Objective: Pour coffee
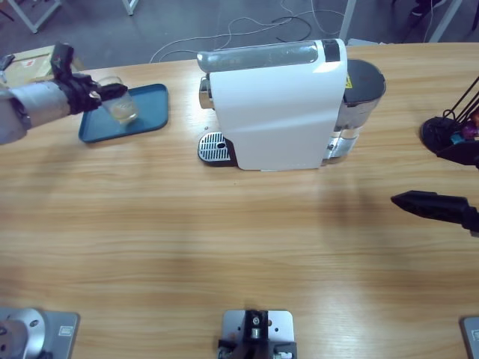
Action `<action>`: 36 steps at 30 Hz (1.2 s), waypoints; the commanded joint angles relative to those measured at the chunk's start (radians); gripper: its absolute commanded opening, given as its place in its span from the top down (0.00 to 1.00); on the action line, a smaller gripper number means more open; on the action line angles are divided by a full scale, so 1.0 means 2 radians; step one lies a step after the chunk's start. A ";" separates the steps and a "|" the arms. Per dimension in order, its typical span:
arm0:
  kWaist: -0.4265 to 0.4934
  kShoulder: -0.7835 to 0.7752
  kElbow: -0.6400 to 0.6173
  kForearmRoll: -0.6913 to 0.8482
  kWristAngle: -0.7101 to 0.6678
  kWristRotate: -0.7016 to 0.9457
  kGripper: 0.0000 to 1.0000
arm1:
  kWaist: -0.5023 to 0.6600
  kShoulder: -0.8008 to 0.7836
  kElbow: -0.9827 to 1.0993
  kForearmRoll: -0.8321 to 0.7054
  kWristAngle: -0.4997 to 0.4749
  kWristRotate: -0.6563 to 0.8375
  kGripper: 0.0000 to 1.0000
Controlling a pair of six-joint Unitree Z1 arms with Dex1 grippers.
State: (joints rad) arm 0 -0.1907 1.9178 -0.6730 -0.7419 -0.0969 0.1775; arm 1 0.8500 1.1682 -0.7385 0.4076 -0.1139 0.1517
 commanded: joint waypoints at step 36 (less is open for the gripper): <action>-0.247 -0.537 0.059 0.524 -0.067 -0.132 0.01 | 0.005 -0.074 0.009 0.044 -0.063 -0.003 0.00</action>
State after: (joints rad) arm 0 -0.5846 0.8911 -0.5826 0.2365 -0.1493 -0.0770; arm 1 0.8521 1.0419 -0.7420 0.4804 -0.2191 0.1518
